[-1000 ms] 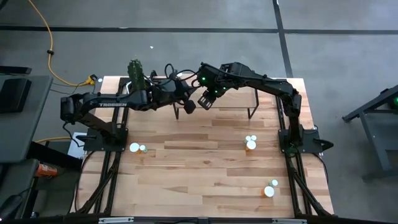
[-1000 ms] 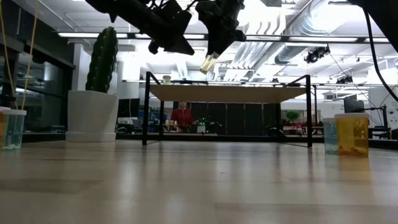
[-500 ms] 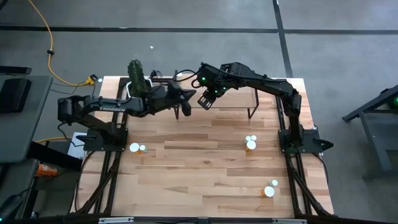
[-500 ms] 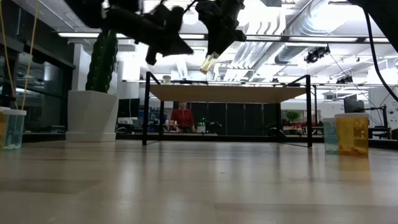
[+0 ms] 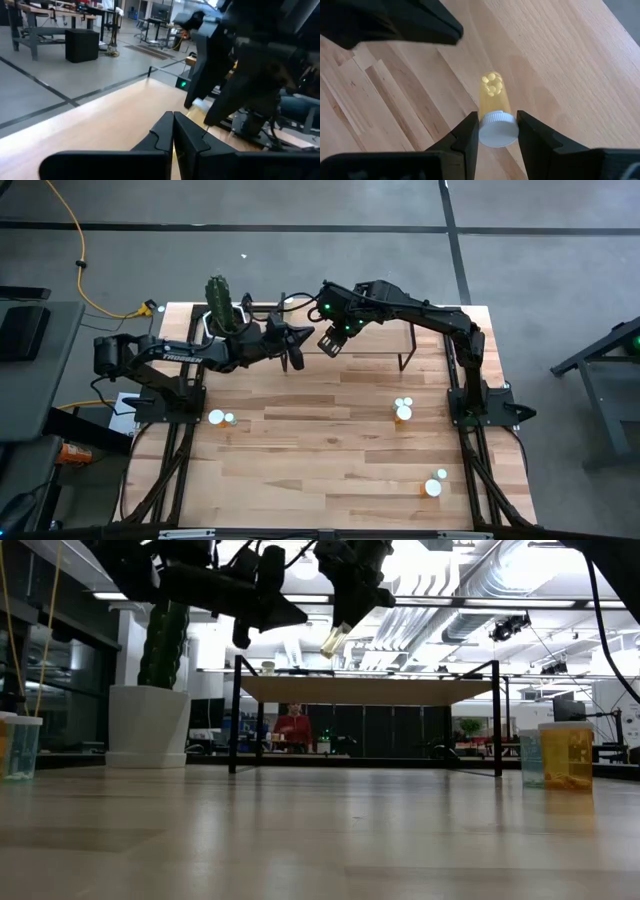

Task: Pick and place medicine bottles onto shelf by color
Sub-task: Align the bottom yellow pill bottle with the other yellow pill bottle on the shelf

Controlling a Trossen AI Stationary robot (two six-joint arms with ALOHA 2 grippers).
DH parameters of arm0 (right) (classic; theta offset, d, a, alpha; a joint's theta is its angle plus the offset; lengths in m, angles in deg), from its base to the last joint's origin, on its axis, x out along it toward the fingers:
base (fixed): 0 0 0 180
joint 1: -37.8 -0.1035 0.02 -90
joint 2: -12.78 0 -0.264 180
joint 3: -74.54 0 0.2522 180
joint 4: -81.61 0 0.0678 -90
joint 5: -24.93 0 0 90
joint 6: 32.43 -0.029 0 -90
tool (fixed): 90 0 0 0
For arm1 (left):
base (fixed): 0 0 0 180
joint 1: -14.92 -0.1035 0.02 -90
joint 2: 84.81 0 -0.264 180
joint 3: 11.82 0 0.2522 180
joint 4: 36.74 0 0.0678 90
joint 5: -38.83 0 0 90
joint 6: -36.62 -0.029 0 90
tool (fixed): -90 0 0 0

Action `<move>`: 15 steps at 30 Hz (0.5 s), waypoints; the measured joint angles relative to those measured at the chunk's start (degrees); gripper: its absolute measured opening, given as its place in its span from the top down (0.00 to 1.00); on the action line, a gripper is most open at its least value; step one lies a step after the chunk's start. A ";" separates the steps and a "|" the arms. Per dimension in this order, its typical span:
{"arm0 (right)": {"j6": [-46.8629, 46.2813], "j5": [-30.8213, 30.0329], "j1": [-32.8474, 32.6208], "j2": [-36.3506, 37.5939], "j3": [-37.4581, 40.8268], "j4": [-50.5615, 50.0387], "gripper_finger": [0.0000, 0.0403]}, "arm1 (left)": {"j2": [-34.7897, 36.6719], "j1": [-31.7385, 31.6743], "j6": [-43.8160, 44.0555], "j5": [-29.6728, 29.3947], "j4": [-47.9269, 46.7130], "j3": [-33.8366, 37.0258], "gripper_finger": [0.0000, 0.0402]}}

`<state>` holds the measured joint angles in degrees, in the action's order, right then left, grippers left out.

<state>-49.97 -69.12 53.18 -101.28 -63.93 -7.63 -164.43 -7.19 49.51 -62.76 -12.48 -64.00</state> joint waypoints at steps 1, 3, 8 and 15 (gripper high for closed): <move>0.02 0.01 0.00 0.00 0.00 0.14 0.74 | -0.39 0.00 -0.01 -0.14 0.00 0.00 1.00; 0.04 0.01 0.01 0.00 0.00 0.22 0.74 | -0.96 0.00 -0.01 -0.29 -0.04 0.00 1.00; -0.20 0.02 0.00 0.00 0.00 0.33 0.74 | -1.18 0.00 -0.01 -1.08 0.43 0.00 1.00; -0.40 0.07 0.00 0.00 0.00 2.12 0.74 | -1.40 0.00 -2.06 -3.25 1.75 -0.67 1.00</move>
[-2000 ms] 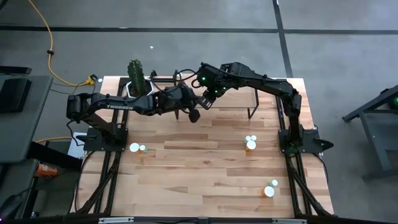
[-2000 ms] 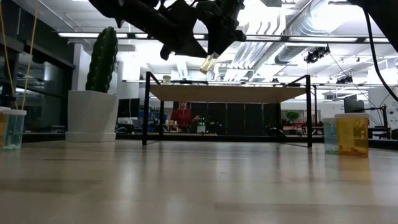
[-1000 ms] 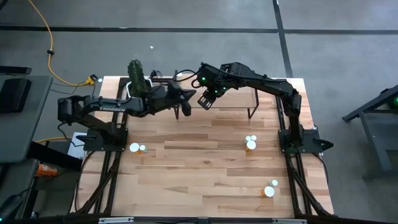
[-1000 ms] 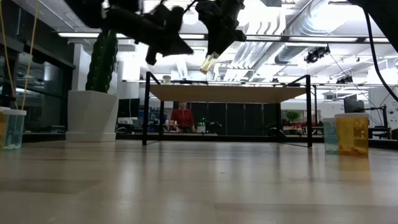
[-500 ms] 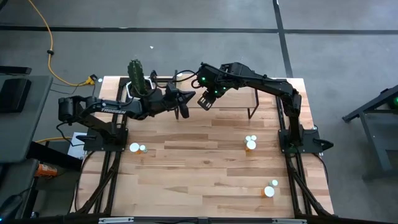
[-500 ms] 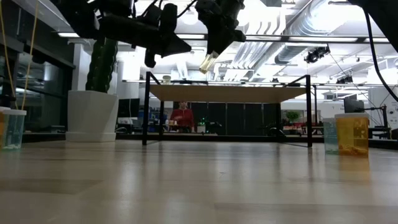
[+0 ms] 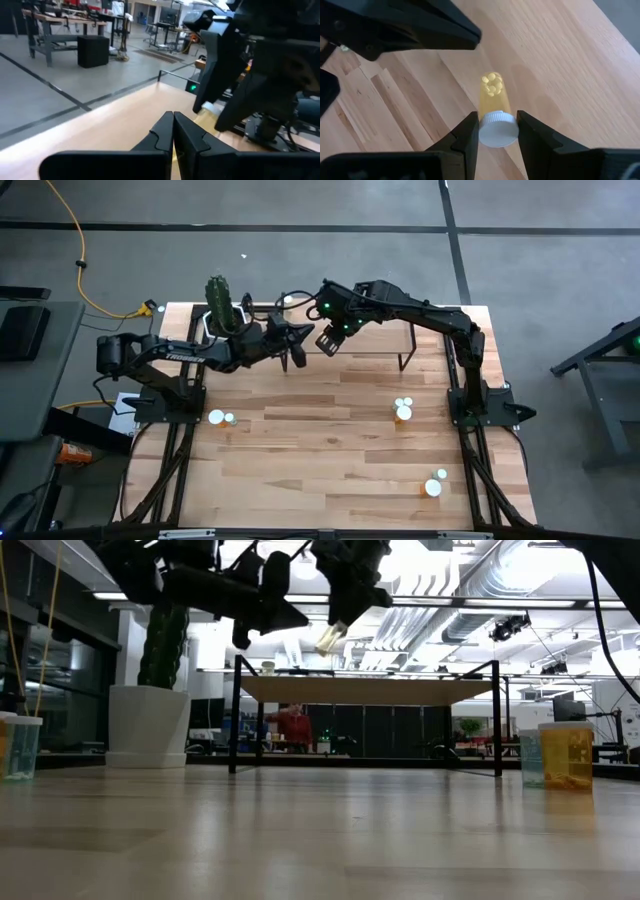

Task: Pick and place medicine bottles onto shelf by color
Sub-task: Align the bottom yellow pill bottle with the other yellow pill bottle on the shelf

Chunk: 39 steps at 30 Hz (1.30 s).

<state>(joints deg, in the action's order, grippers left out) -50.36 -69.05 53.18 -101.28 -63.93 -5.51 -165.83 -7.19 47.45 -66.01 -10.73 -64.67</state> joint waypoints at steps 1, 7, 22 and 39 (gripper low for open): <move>0.00 0.24 0.01 0.00 0.00 0.20 0.74 | -0.39 0.00 -0.38 -0.02 0.00 -0.51 1.00; 0.00 1.19 0.01 0.00 0.00 1.00 0.74 | -3.54 0.00 -0.55 0.35 -0.33 -4.29 1.00; -0.01 1.19 0.01 0.00 0.00 0.95 0.74 | -5.33 0.00 -0.51 -0.78 -4.44 -5.51 1.00; -0.19 1.20 0.00 0.00 0.00 1.24 0.74 | -5.28 0.00 -0.04 -0.80 -7.67 -5.49 1.00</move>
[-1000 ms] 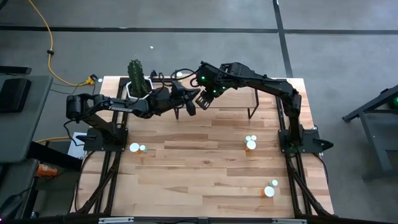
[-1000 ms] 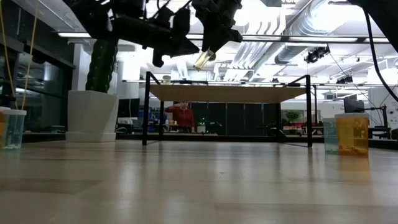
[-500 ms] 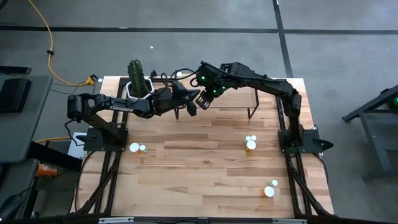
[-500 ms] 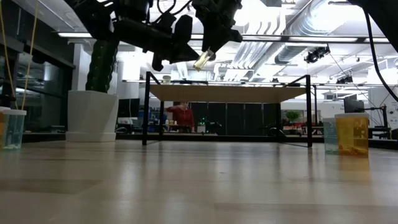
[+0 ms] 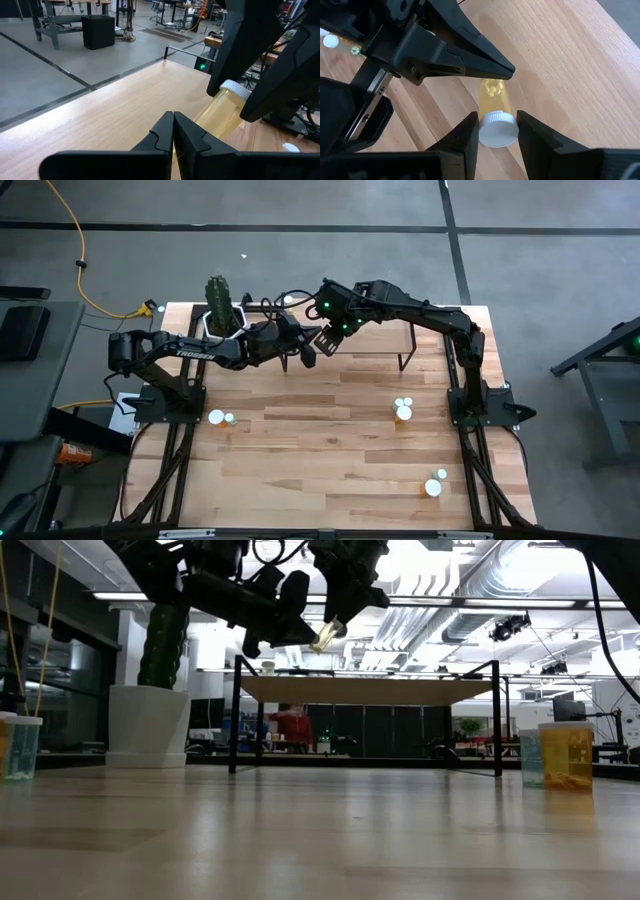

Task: Pick and place medicine bottles onto shelf by color
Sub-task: Align the bottom yellow pill bottle with the other yellow pill bottle on the shelf

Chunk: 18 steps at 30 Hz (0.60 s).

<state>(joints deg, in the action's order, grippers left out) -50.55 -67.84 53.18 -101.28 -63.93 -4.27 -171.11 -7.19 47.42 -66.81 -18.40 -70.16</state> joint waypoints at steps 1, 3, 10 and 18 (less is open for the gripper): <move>-0.01 0.01 0.00 0.00 0.00 -0.01 0.74 | 0.00 0.00 0.01 0.00 0.02 0.00 1.00; -0.16 0.01 -0.01 0.00 0.00 -0.01 0.74 | 0.00 0.00 -0.01 0.00 -0.01 0.00 1.00; -1.34 0.01 -0.04 0.00 0.00 0.35 0.74 | 0.04 0.07 0.14 0.00 -0.96 0.00 1.00; -1.33 -0.08 -0.05 0.00 0.00 0.36 0.74 | 0.04 1.18 0.12 -0.24 -1.73 0.02 1.00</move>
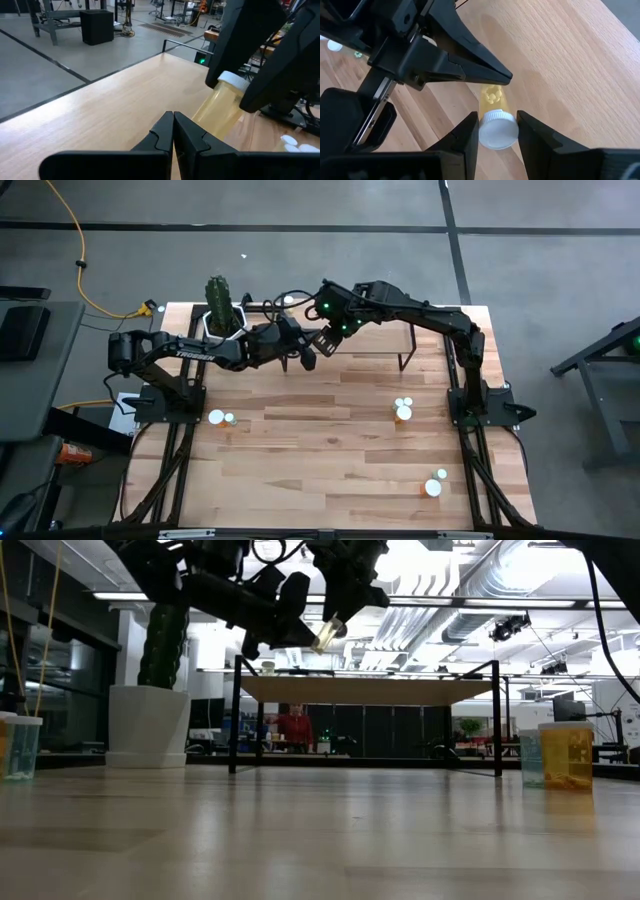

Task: Pick and place medicine bottles onto shelf by color
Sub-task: Align the bottom yellow pill bottle with the other yellow pill bottle on the shelf

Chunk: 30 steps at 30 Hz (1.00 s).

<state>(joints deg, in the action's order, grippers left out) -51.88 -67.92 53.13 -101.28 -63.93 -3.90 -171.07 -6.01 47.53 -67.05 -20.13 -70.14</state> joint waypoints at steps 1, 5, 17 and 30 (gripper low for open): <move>0.01 0.00 0.00 0.00 0.00 0.09 0.74 | 0.00 0.06 0.00 -0.02 -0.04 0.00 1.00; 0.01 -0.11 0.00 0.00 0.00 1.04 0.74 | 0.00 0.33 0.00 -0.12 -0.42 0.00 1.00; 0.14 -0.60 0.00 0.00 0.00 2.68 0.74 | 0.00 0.48 1.11 -0.18 -0.63 0.00 1.00; 0.06 -1.66 0.00 0.00 0.00 4.28 0.74 | 0.00 2.07 3.50 -1.46 -0.63 0.00 1.00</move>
<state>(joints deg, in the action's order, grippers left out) -51.82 -69.58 53.13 -101.28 -63.93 0.38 -171.07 -3.94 51.03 -68.51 -20.77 -70.14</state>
